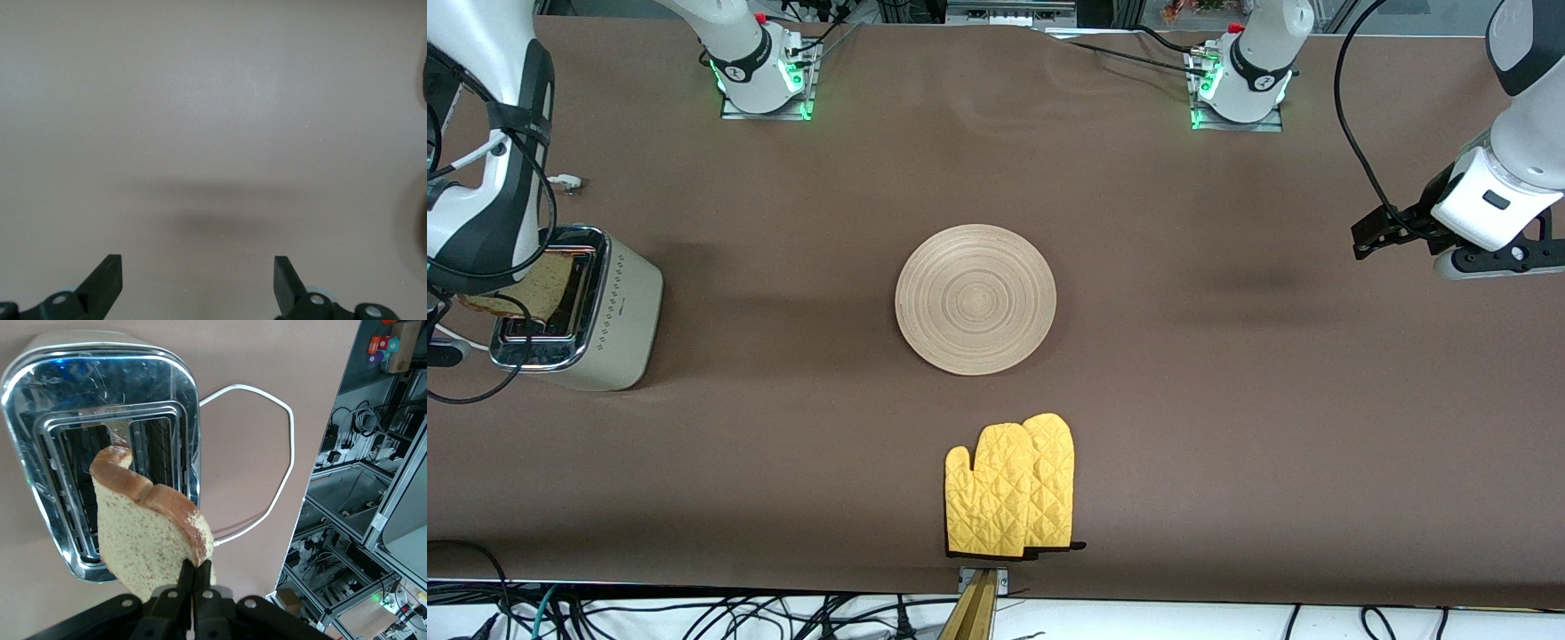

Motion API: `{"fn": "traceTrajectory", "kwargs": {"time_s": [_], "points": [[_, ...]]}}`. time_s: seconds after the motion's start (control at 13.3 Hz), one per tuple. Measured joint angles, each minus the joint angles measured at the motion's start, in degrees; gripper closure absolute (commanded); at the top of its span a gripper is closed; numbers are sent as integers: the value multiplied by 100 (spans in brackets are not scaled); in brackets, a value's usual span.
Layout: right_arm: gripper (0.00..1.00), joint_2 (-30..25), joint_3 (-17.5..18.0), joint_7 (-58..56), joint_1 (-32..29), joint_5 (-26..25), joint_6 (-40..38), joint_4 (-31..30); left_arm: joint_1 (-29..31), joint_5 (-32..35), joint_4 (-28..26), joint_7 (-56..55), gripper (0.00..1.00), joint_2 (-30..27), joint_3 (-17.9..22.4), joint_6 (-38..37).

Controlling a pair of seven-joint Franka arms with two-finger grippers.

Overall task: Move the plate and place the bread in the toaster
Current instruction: 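Lower the bread into the toaster slot with the right gripper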

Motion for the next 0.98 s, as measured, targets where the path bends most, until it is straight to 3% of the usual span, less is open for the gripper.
{"fn": "traceTrajectory", "kwargs": {"time_s": [0.98], "points": [[100,-11,1,-1,336,5,-147,10,0,0,0,0,0,0,2,-54]]}}
